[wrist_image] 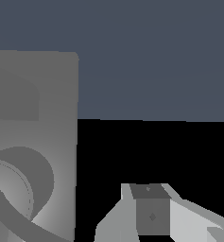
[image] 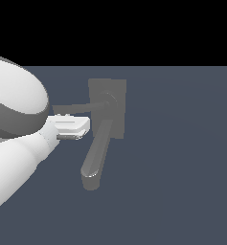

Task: Turn on the faucet by rotating a designated handle.

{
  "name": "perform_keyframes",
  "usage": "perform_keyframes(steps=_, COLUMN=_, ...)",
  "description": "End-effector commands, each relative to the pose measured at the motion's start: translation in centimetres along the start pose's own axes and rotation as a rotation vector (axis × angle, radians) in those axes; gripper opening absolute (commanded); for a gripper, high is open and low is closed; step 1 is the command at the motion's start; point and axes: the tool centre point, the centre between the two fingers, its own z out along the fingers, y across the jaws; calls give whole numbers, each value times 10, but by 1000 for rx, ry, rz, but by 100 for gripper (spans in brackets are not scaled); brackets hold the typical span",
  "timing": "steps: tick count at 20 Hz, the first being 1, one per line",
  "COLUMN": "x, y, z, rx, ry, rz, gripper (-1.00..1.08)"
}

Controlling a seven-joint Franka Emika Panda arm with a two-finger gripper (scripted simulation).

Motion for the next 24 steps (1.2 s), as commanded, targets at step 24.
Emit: perform_keyframes(steps=24, x=-74, y=-10, z=0, rx=2, ry=4, rz=-1, gripper=-100)
